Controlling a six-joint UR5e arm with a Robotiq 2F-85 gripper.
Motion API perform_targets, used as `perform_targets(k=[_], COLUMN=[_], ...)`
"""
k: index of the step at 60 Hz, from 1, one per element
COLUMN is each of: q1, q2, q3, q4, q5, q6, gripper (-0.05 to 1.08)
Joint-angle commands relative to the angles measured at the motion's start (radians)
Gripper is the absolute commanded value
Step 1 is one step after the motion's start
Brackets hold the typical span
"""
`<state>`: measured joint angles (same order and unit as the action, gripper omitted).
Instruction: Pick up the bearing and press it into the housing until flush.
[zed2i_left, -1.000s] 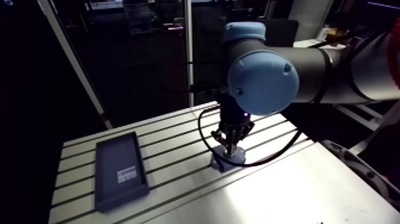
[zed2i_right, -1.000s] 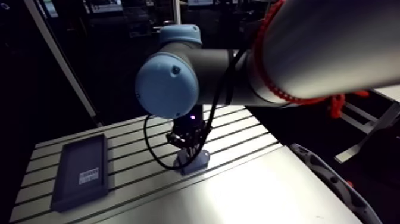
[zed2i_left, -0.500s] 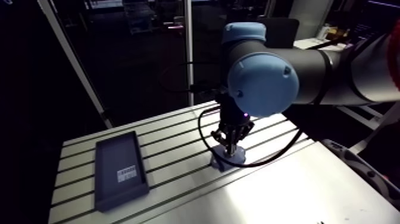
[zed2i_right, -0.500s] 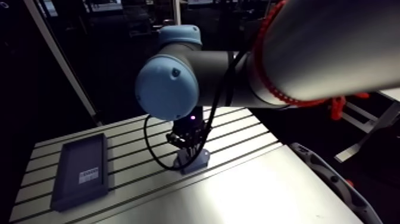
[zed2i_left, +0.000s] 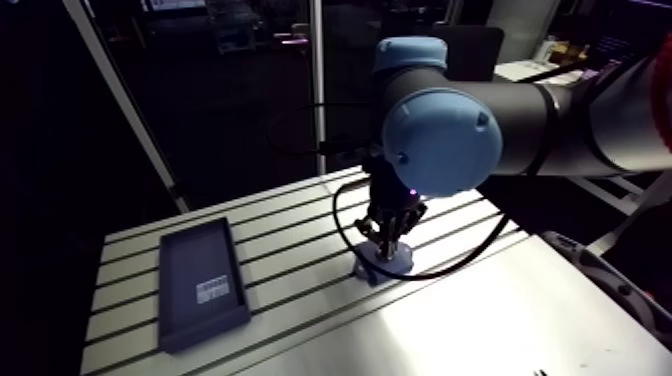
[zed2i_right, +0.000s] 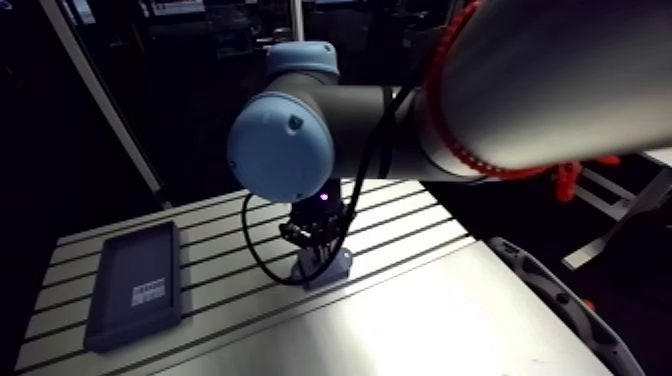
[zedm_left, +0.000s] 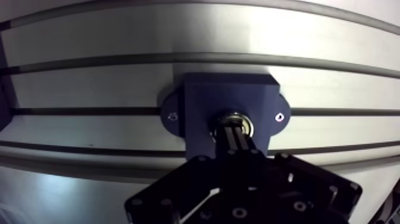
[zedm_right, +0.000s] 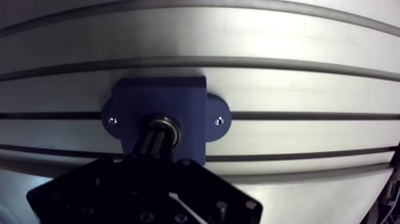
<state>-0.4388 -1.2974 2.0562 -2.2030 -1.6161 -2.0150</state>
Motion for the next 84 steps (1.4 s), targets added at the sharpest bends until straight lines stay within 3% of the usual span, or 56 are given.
perform_targets(k=[1, 84], q1=[0.000, 0.000], q2=[0.005, 0.023], q3=[0.000, -0.001], q4=[-0.011, -0.011], q5=[0.000, 0.000], q6=[0.000, -0.005], gripper=[1.07, 1.07])
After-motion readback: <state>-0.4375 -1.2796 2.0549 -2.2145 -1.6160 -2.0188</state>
